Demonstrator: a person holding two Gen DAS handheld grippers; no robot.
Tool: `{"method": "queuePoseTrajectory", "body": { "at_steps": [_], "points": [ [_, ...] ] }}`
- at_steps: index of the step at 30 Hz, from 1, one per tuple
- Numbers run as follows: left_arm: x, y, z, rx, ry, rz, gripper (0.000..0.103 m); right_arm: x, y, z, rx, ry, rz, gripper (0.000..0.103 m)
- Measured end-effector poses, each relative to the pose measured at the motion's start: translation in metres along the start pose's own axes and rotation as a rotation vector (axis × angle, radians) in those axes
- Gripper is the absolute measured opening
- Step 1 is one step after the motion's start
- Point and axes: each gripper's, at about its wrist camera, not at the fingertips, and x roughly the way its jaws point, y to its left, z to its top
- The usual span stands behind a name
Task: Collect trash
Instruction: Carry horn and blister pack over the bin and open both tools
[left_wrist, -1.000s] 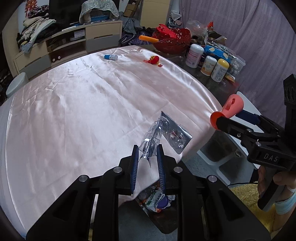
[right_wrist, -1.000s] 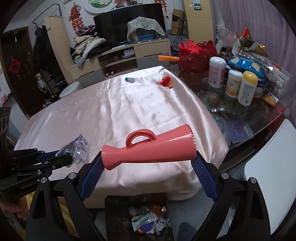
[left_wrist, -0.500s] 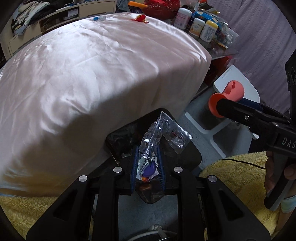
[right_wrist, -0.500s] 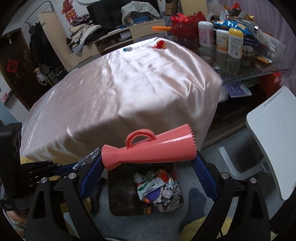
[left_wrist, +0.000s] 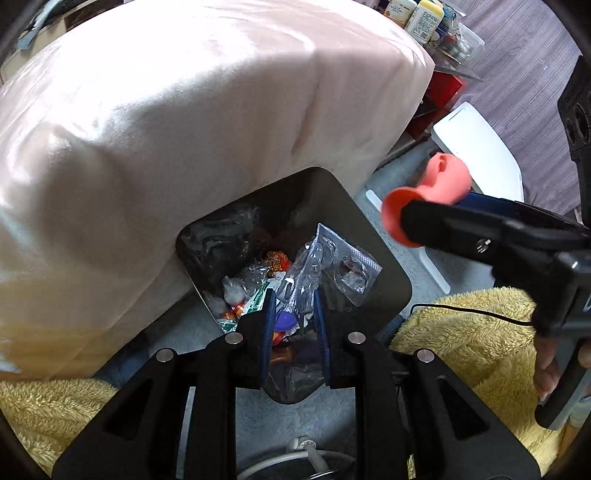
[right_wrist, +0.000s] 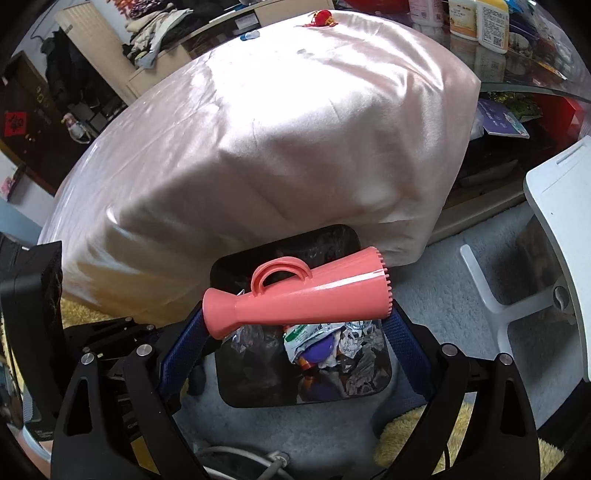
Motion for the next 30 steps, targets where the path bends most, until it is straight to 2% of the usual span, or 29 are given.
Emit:
{"method": "queuePoseTrajectory", "body": {
  "at_steps": [3, 6, 8, 10, 15, 19, 22, 26, 30],
  "points": [
    [0.001, -0.001, 0.001, 0.004, -0.001, -0.003, 0.022, 0.003, 0.003, 0.001, -0.02, -0.001, -0.014, 0.093],
    [0.0, 0.004, 0.0, 0.003, 0.0, -0.007, 0.033, 0.004, 0.005, 0.002, -0.035, -0.009, -0.021, 0.093],
    [0.002, 0.003, -0.001, 0.002, 0.001, -0.006, 0.036, 0.005, 0.004, 0.004, -0.032, -0.007, -0.02, 0.094],
    [0.001, 0.004, -0.001, 0.0, 0.001, -0.002, 0.042, 0.004, 0.004, 0.005, -0.024, -0.014, -0.027, 0.098],
    [-0.011, 0.003, -0.002, 0.016, -0.028, 0.037, 0.055, -0.008, -0.004, 0.012, 0.018, -0.069, -0.031, 0.099],
    [-0.038, 0.005, 0.004, 0.031, -0.082, 0.051, 0.07, -0.028, -0.013, 0.019, 0.052, -0.173, -0.027, 0.099],
    [-0.071, 0.007, 0.015, 0.034, -0.151, 0.049, 0.08, -0.045, -0.016, 0.028, 0.057, -0.253, -0.012, 0.099],
    [-0.115, 0.014, 0.033, 0.022, -0.244, 0.047, 0.085, -0.059, -0.015, 0.043, 0.038, -0.319, -0.017, 0.099],
    [-0.146, 0.028, 0.059, -0.005, -0.298, 0.065, 0.087, -0.069, -0.02, 0.064, 0.062, -0.357, -0.032, 0.099]
  ]
}}
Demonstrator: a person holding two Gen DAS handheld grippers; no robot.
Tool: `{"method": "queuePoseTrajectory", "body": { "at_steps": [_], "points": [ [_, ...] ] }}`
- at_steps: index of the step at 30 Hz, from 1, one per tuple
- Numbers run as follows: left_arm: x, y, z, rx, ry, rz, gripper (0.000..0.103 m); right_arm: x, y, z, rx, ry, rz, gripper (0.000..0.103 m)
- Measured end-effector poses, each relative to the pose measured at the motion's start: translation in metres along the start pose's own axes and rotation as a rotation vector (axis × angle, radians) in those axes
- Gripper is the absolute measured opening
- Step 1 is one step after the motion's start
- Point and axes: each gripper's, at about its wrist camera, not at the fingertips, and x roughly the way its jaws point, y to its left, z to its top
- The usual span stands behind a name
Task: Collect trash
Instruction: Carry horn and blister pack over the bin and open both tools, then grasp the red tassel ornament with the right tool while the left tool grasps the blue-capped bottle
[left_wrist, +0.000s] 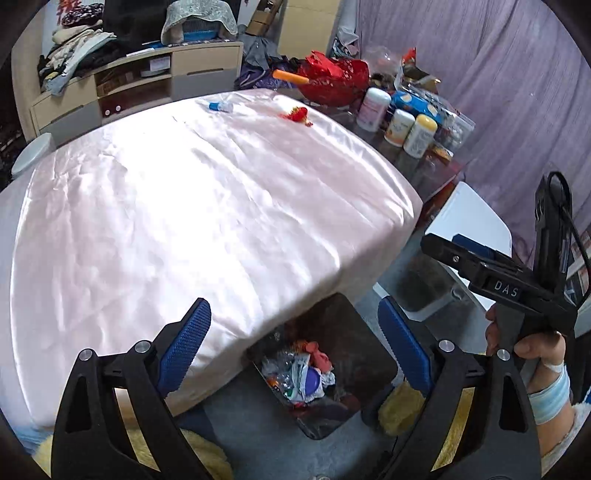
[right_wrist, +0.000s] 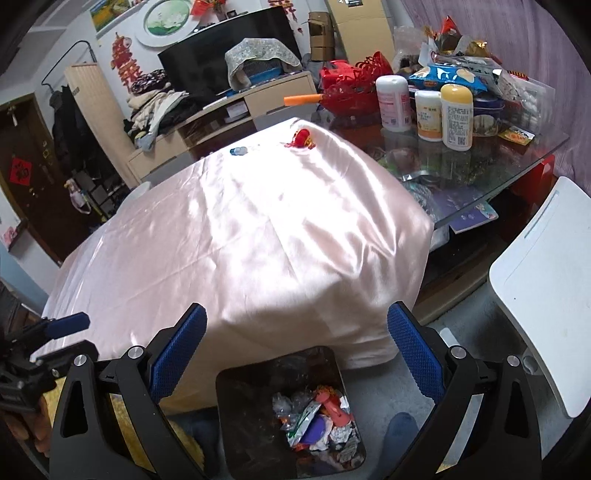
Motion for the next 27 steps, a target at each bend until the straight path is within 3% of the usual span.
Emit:
{"method": "queuePoseTrajectory", "body": {
  "at_steps": [6, 11, 16, 22, 25, 27],
  "points": [
    [-0.001, 0.023, 0.059, 0.02, -0.039, 0.085, 0.087, 0.007, 0.0, 0.049, -0.012, -0.031, -0.028, 0.099],
    [0.01, 0.047, 0.106, 0.018, -0.072, 0.127, 0.087, 0.031, 0.009, 0.105, -0.104, -0.042, -0.054, 0.099],
    [0.044, 0.073, 0.154, 0.003, -0.063, 0.162, 0.087, 0.074, 0.014, 0.157, -0.17, -0.029, -0.072, 0.099],
    [0.096, 0.097, 0.209, -0.01, -0.047, 0.189, 0.087, 0.134, 0.021, 0.197, -0.221, 0.006, -0.063, 0.099],
    [0.127, 0.105, 0.232, -0.005, -0.038, 0.195, 0.087, 0.172, 0.017, 0.21, -0.23, 0.044, -0.038, 0.085],
    [0.148, 0.112, 0.244, -0.015, -0.029, 0.193, 0.087, 0.198, 0.014, 0.215, -0.222, 0.089, -0.018, 0.067]
  ]
}}
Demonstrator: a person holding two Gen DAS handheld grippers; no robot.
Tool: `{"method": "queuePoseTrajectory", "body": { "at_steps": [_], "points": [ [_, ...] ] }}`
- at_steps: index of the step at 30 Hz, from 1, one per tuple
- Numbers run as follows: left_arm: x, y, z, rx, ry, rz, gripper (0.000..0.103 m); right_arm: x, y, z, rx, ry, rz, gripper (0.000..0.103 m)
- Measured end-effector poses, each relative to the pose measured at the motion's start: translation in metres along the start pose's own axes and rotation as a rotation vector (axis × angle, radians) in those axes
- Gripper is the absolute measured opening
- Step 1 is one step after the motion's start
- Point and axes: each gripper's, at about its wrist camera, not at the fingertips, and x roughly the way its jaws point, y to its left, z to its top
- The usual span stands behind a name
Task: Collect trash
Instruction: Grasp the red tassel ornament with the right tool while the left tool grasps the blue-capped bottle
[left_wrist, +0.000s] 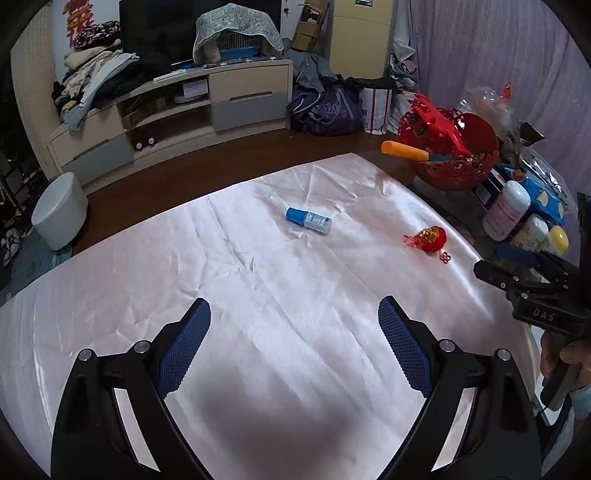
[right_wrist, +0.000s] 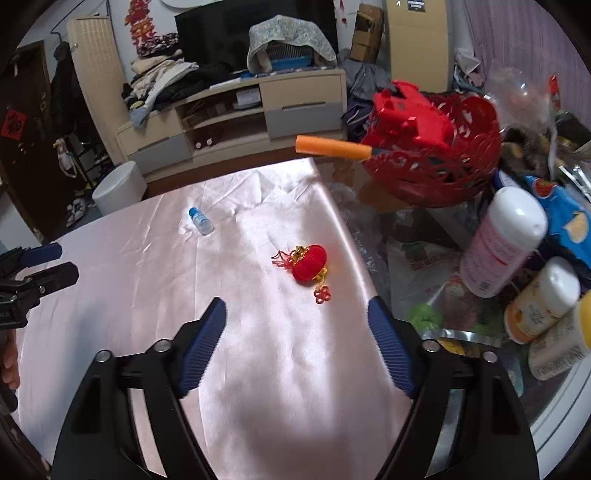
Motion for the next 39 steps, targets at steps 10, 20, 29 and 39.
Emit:
{"method": "queuePoseTrajectory", "body": {
  "at_steps": [10, 20, 29, 39],
  "points": [
    [0.093, 0.001, 0.04, -0.037, 0.074, -0.03, 0.075, 0.067, -0.005, 0.021, 0.01, 0.047, -0.024, 0.066],
    [0.153, -0.004, 0.067, -0.063, 0.109, -0.039, 0.076, 0.087, 0.002, 0.027, -0.011, 0.061, -0.016, 0.065],
    [0.165, -0.016, 0.075, -0.005, 0.113, 0.039, 0.055, 0.089, 0.002, 0.031, -0.026, 0.047, -0.035, 0.033],
    [0.143, -0.019, 0.051, 0.076, 0.124, 0.027, 0.052, 0.056, -0.007, 0.014, -0.075, 0.036, -0.076, 0.033]
  ]
}}
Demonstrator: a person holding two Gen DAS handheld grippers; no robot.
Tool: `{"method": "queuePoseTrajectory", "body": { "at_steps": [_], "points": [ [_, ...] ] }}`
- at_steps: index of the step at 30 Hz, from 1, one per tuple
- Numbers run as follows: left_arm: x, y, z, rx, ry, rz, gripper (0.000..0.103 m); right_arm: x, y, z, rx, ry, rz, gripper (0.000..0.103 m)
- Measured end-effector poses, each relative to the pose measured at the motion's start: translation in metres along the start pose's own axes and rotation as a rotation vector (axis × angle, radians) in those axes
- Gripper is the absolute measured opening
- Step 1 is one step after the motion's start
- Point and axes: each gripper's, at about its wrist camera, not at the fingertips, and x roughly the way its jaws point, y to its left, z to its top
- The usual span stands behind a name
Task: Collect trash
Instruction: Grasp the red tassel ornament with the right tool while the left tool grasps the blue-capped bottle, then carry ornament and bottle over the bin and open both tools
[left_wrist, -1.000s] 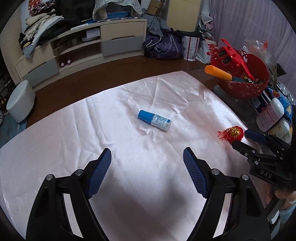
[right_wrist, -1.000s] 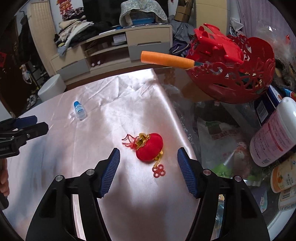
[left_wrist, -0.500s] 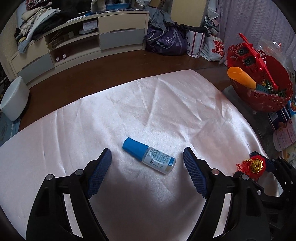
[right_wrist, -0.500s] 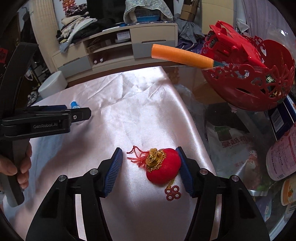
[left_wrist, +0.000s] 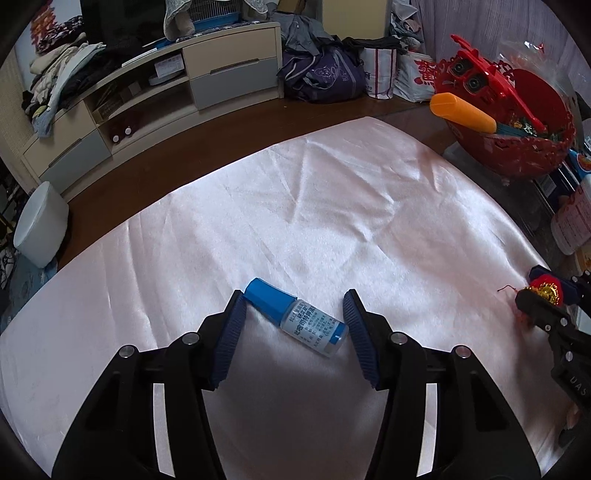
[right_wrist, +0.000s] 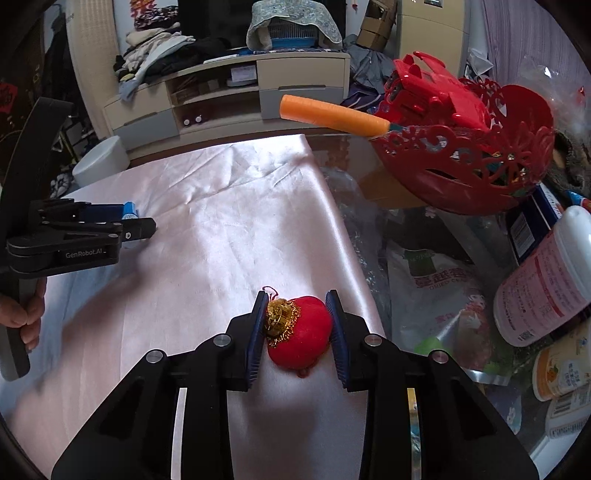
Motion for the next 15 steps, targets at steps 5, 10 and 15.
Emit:
{"method": "queuePoseTrajectory", "body": {
  "at_steps": [5, 10, 15],
  "points": [
    [-0.028, -0.004, -0.022, -0.005, 0.014, -0.031, 0.052, -0.045, 0.001, -0.007, -0.045, -0.016, -0.028, 0.033],
    [-0.089, -0.01, -0.056, -0.005, -0.009, -0.057, 0.052, -0.109, 0.008, -0.025, -0.091, -0.013, -0.049, 0.033],
    [-0.162, -0.021, -0.105, 0.009, -0.017, -0.08, 0.052, -0.181, 0.017, -0.063, -0.11, 0.012, -0.076, 0.033]
  ]
}}
